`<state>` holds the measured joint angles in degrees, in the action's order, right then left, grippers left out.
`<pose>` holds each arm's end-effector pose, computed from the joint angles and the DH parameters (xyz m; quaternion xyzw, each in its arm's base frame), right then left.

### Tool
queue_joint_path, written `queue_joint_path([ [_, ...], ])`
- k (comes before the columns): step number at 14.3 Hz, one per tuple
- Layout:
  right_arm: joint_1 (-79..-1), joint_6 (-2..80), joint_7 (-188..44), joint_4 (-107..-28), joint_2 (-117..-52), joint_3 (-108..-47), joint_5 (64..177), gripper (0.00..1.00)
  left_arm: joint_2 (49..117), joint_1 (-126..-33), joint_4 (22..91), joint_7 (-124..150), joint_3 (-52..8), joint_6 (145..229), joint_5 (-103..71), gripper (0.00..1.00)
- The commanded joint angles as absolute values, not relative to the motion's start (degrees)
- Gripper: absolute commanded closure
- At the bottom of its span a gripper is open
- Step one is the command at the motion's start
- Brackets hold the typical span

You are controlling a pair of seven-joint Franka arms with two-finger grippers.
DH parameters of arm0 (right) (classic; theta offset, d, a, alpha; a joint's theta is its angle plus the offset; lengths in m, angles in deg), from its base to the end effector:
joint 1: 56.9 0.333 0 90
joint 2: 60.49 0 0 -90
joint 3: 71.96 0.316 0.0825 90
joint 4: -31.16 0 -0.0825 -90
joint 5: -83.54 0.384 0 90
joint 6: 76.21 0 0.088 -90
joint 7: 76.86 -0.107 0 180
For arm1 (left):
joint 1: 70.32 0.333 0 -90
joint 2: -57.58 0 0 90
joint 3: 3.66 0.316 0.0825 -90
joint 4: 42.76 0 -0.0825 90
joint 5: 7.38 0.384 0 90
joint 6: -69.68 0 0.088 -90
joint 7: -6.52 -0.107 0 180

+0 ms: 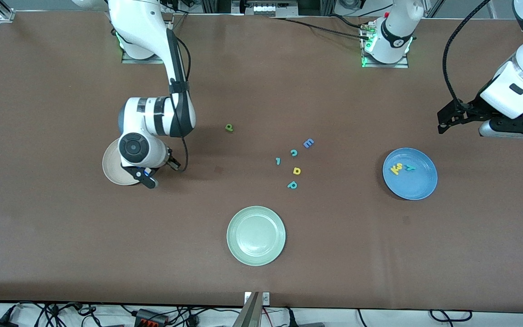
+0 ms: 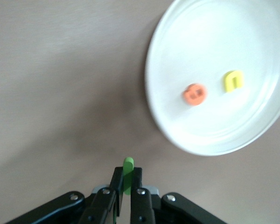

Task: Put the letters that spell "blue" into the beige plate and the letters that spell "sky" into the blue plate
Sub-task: 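Carry the green stick onto the beige plate and open the right gripper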

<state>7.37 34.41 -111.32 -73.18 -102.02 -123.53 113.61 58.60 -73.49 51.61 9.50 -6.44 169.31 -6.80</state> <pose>0.5740 0.2005 0.2370 0.9431 -0.2960 -0.1081 0.1057 0.5709 -0.0583 0.5934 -0.9990 0.0265 -0.0372 0.0017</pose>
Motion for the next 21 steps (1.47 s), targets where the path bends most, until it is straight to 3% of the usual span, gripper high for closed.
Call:
queue_joint_path([
  [1, 10.1, 33.7, -104.6, -77.5, -101.3, -127.8, 112.9, 1.0, 57.7, -73.8, 51.9, 9.9, -6.1, 168.6, -7.6, 0.0],
  [7, 10.7, 34.3, -97.4, -81.8, -101.5, -130.1, 112.9, 0.98, 57.7, -73.9, 51.9, 9.9, -6.2, 168.6, -7.6, 0.0],
  [15, 6.2, 37.4, -91.3, -81.8, -102.6, -130.3, 112.9, 0.93, 57.7, -73.9, 51.9, 9.9, -7.0, 168.6, -7.7, 0.0],
  [17, 6.2, 38.1, -90.9, -81.8, -102.7, -130.1, 112.9, 0.87, 57.8, -73.8, 51.7, 9.9, -6.8, 168.7, -7.7, 0.0],
  [18, 6.3, 38.0, -91.4, -81.7, -102.8, -130.1, 113.0, 0.61, 57.9, -73.7, 51.0, 9.9, -6.8, 168.6, -7.7, 0.0],
  [19, 6.2, 38.1, -91.7, -81.8, -102.9, -130.1, 113.0, 0.12, 58.6, -73.7, 50.6, 9.9, -6.8, 168.6, -7.7, 0.0],
  [20, 6.1, 37.9, -92.0, -81.7, -102.9, -130.1, 113.0, 0.0, 59.2, -73.8, 49.4, 9.9, -6.8, 168.6, -7.7, 0.0],
  [21, 6.5, 37.8, -92.1, -81.6, -102.9, -130.2, 113.0, 0.0, 59.9, -73.8, 48.8, 9.9, -6.8, 168.7, -7.7, 0.0],
])
